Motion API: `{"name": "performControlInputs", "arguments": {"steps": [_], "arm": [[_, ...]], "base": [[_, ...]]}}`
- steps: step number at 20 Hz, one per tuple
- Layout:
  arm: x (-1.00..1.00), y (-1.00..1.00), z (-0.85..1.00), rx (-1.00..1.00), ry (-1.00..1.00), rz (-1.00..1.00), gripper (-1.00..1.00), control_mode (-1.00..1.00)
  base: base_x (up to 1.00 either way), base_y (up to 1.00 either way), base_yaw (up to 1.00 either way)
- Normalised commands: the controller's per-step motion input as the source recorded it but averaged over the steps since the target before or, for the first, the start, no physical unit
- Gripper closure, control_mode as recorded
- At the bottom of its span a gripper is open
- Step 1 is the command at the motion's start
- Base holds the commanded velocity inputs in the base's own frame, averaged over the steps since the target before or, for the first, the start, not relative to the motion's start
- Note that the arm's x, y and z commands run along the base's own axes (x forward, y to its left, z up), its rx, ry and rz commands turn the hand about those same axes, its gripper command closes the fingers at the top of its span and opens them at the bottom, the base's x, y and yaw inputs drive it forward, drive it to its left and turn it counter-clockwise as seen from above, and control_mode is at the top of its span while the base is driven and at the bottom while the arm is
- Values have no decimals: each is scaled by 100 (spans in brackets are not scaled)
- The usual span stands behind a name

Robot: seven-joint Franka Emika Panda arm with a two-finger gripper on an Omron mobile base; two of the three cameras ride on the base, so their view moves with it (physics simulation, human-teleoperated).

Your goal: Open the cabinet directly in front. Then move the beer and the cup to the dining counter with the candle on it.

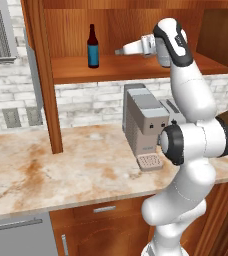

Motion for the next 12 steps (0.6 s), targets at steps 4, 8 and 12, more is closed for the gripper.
{"name": "performControlInputs", "arguments": {"steps": [4,8,12], "arm": [[0,0,0,4,-3,0,-100,-100],[-2,0,0,1,-19,0,-100,-100],[-6,0,0,1,-34,-1,-100,-100]], "base": [[0,0,0],[0,0,0],[0,0,0]]}}
